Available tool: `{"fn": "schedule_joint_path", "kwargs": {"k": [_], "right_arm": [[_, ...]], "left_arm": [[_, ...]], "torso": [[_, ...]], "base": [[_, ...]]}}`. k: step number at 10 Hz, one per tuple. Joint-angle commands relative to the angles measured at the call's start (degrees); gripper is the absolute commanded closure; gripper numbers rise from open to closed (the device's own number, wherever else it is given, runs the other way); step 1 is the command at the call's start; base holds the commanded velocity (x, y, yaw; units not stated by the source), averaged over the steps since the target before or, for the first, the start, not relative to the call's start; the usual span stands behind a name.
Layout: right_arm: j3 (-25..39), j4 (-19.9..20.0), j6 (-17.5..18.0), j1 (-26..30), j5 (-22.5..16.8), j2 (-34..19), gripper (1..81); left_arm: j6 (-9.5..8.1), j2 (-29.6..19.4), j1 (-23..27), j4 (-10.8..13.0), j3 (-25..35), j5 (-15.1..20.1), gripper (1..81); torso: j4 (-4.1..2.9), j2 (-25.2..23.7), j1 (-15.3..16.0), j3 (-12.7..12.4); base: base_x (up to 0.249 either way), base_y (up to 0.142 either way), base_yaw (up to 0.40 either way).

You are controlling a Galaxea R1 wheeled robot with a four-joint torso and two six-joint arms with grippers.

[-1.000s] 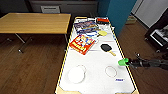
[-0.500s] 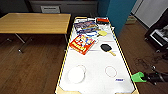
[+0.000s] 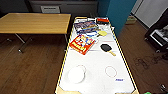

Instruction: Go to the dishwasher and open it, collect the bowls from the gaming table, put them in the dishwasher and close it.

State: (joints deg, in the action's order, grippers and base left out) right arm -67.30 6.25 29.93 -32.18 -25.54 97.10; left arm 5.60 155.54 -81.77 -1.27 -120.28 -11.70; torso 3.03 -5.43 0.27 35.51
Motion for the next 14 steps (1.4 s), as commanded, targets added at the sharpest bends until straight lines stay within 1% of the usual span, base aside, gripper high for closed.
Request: {"fn": "schedule_joint_path", "kwargs": {"k": [1, 2, 3, 4, 5, 6, 7, 8, 9, 10, 11, 12, 13, 14], "right_arm": [[8.1, -5.2, 0.3, -5.4, -1.0, -9.7, 81.1], [8.0, -7.0, 0.3, -9.9, 2.5, -9.4, 81.1], [6.5, -8.4, 0.3, -15.8, 7.6, -8.0, 81.1], [2.7, -9.3, 0.2, -21.7, 13.3, -4.8, 81.1], [1.0, -9.7, 0.2, -24.7, 15.3, -3.2, 81.1], [-1.3, -9.9, 0.1, -28.0, 19.4, -1.3, 81.1], [-3.2, -10.0, 0.0, -31.3, 22.3, 0.0, 81.1], [-5.6, -10.0, 0.0, -33.9, 26.2, 1.7, 81.1], [-7.5, -10.0, -0.1, -35.9, 27.7, 3.9, 81.1], [-8.7, -10.0, -0.2, -38.1, 28.2, 5.9, 81.1], [-10.0, -10.0, -0.3, -40.1, 29.9, 8.8, 81.1], [-10.6, -10.1, -0.3, -42.1, 31.5, 10.0, 81.1], [-11.7, -10.1, -0.5, -44.2, 34.1, 11.3, 81.1], [-12.2, -10.4, -0.6, -45.7, 35.2, 12.0, 81.1]], "left_arm": [[0.38, -8.6, 0.4, 0.3, 12.2, 2.3, 1.0], [0.46, -10.1, 1.1, 0.2, 14.2, 2.1, 1.0], [0.38, -12.2, 1.7, 0.2, 16.9, 1.3, 1.0], [0.29, -15.5, 2.7, 0.1, 21.0, 0.6, 1.0], [0.29, -17.5, 3.6, 0.0, 23.0, 0.6, 1.0], [0.03, -20.6, 4.4, -0.1, 25.9, 0.6, 1.0], [-0.06, -22.8, 4.9, -0.1, 27.8, 0.4, 1.0], [-0.15, -26.1, 5.3, -0.1, 30.4, -1.2, 1.0], [-0.15, -28.9, 5.7, -0.1, 32.5, -2.4, 1.0], [-0.15, -31.2, 6.6, -0.1, 34.5, -2.8, 1.0], [-0.32, -35.5, 8.0, -0.3, 38.4, -2.9, 1.0], [-1.46, -38.4, 9.4, -0.4, 41.4, -3.5, 1.0], [-3.31, -42.7, 11.2, -0.3, 46.2, -3.9, 1.0], [-3.49, -44.3, 12.7, -0.3, 48.2, -3.8, 1.0]], "torso": [[0.0, 0.0, 0.0, 0.0], [0.0, 0.0, 0.0, 0.0], [0.0, 0.0, 0.0, 0.0], [0.0, 0.0, 0.0, 0.0], [0.0, 0.0, 0.0, 0.0], [0.0, 0.0, 0.0, 0.0], [0.0, 0.0, 0.0, 0.0], [0.02, 0.0, 0.0, 0.0], [0.0, 0.0, 0.0, 0.0], [0.02, 0.0, 0.0, 0.0], [0.02, 0.0, 0.0, 0.0], [0.02, 0.0, 0.0, 0.0], [0.0, 0.0, 0.0, 0.0], [0.02, 0.0, 0.0, 0.0]], "base": [[0.0, 0.0, 0.0], [0.0, 0.0, 0.0], [0.0, 0.0, 0.0], [0.0, 0.0, 0.0], [0.0, 0.0, 0.0], [0.0, 0.0, 0.0], [0.0, 0.0, 0.0], [0.0, 0.0, 0.0], [0.0, 0.0, 0.0], [0.0, 0.0, 0.0], [0.0, 0.0, 0.0], [0.0, 0.0, 0.0], [0.0, 0.0, 0.0], [0.0, 0.0, 0.0]]}}
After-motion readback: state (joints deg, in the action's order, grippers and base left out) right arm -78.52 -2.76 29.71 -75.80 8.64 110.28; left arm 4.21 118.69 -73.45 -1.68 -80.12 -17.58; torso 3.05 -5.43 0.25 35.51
